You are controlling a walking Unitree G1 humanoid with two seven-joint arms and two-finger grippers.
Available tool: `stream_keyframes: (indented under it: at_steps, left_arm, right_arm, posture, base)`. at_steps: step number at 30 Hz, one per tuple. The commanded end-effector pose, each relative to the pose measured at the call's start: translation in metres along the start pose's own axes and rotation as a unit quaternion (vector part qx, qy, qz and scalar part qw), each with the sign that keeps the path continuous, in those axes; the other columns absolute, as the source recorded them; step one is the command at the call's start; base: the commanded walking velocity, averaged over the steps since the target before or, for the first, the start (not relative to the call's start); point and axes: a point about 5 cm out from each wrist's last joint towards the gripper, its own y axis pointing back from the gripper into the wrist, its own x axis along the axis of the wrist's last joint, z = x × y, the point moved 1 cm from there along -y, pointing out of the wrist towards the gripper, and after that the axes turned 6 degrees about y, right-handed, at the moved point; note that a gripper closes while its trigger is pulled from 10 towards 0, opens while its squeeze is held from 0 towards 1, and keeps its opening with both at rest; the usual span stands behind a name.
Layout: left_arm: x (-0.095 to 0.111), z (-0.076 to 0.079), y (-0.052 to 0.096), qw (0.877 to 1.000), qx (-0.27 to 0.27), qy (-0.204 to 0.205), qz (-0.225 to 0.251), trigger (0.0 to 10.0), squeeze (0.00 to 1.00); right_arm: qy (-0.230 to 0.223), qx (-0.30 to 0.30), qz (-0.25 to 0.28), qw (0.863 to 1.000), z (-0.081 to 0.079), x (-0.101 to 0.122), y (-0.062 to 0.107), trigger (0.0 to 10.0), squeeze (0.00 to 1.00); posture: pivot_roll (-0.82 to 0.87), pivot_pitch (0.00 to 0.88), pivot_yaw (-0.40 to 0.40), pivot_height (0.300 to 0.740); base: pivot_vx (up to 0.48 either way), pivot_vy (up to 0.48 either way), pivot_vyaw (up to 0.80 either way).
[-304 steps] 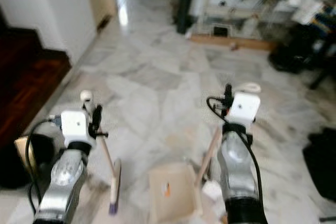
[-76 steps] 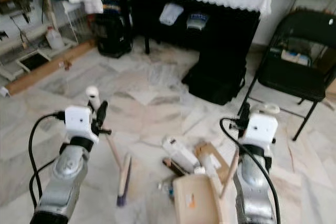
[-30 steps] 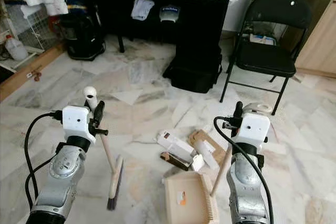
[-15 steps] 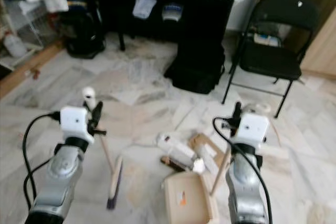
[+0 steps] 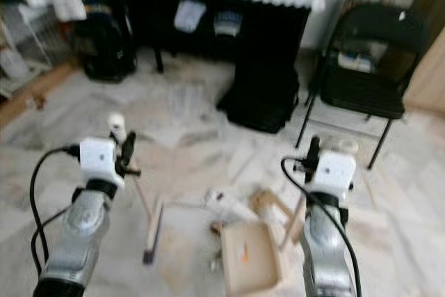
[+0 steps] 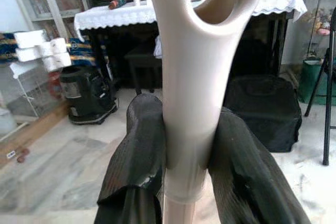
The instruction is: Sweep floor
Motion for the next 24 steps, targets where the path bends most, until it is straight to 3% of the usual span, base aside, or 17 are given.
stream_keyframes:
  at_steps: [1,14,24]
  left_arm:
    - [0.007,0.001,-0.002,1.0,-0.003,-0.002,0.016,10.0,0.0]
    - [0.008,0.002,0.0,1.0,-0.006,0.002,0.017,10.0,0.0]
    - [0.009,0.003,-0.001,1.0,-0.01,0.005,0.021,10.0,0.0]
  right_arm:
    - [0.007,-0.005,0.005,1.0,0.004,0.0,0.002,10.0,0.0]
    - [0.026,-0.01,-0.024,0.999,0.013,-0.015,0.023,10.0,0.0]
    - [0.073,-0.083,-0.03,0.993,0.035,-0.017,0.034,10.0,0.0]
  posture:
    - [0.01,0.039,0.006,0.74]
    - [0.01,0.051,0.012,0.74]
    - [0.01,0.038,0.013,0.74]
  base:
    - [0.0,0.0,0.0]
    - [0.0,0.0,0.0]
    - [0.0,0.0,0.0]
